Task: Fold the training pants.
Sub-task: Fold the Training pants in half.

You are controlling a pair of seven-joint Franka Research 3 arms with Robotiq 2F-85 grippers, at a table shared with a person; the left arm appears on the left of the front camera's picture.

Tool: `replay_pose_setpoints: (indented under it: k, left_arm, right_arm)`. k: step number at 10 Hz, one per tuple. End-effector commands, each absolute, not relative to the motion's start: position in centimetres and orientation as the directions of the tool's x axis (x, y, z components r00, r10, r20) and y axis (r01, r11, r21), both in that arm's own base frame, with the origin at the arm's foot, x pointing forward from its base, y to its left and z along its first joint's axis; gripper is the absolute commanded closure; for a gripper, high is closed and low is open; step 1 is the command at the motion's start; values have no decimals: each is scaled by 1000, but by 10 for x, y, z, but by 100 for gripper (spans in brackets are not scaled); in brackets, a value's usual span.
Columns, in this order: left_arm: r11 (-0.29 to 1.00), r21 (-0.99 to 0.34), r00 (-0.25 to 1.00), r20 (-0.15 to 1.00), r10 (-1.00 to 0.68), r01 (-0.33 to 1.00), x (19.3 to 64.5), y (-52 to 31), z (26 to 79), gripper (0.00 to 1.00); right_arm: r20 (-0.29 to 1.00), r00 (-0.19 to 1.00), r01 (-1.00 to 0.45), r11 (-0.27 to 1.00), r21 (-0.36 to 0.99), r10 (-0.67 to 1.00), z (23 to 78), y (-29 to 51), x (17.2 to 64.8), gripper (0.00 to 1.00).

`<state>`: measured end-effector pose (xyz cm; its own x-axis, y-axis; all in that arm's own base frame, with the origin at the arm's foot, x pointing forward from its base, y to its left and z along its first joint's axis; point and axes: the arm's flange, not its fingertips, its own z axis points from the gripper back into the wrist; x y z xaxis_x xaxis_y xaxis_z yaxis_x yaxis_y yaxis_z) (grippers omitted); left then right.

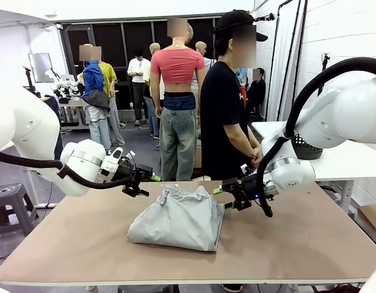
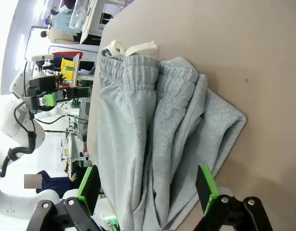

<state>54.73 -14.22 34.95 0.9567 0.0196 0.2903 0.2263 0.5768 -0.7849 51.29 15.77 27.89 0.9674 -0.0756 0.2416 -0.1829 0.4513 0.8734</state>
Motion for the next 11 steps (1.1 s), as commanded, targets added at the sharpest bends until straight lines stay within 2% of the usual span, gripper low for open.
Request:
replay_pose_setpoints:
  k: [1,3,4,11]
  left_arm:
    - [612,-760,960,281,6,219,540,-139,363,0]
    - [635,-740,956,293,7,222,545,-140,363,0]
    - [593,-768,953,303,5,241,544,-140,361,0]
    - [593,-768,953,303,5,241,544,-140,361,0]
  right_arm:
    - [245,967,-179,491,852,-73,296,153,498,0]
    - [291,954,-220,505,835,-66,302,158,504,0]
    - [272,960,-207,471,857,-73,297,152,507,0]
    - [272,960,-207,471,857,-73,297,152,507,0]
